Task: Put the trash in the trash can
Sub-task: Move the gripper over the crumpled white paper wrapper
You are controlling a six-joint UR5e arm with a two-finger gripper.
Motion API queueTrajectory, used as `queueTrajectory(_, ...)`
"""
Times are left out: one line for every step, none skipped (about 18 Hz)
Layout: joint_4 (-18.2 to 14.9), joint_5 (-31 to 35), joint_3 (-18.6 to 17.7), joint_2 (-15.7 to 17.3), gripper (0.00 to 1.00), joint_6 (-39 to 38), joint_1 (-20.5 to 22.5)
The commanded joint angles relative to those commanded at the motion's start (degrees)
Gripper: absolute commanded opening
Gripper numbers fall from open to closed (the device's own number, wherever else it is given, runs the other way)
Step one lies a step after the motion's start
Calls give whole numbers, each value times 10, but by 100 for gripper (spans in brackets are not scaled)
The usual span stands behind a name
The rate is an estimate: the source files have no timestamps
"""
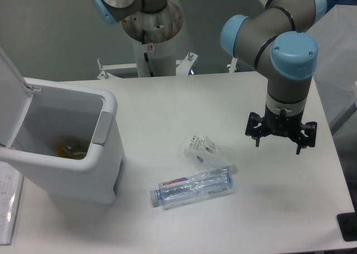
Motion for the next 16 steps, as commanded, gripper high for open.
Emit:
queueTrajectory(-1,-1,-1,1,100,0,0)
queueTrajectory(-2,-1,-2,2,100,0,0)
queueTrajectory(0,-3,-8,3,100,1,-1)
queueTrajectory(3,-5,-16,4,100,1,-2)
queueTrajectory(7,-6,-25,7,100,1,-3)
queueTrajectory(8,-6,-34,12,100,1,-4)
queueTrajectory(8,-6,-43,14,100,1,-4)
queueTrajectory(9,-6,-52,15,100,0,-4)
queueTrajectory(11,-6,-58,14,100,-3,-4)
queueTrajectory(14,-5,-65,13,100,-5,-6)
queueTrajectory(16,-5,-76,13,100,-4,-6)
queueTrajectory(21,-5,-86,16,100,-2,-6)
queueTrajectory(37,-5,-97,19,100,-2,-6)
queueTrajectory(53,-5,-112,21,100,-3,-7)
queueTrajectory(70,-5,-130,21,100,-6,-9)
queueTrajectory(83,-6,-146,21,100,-11,-14)
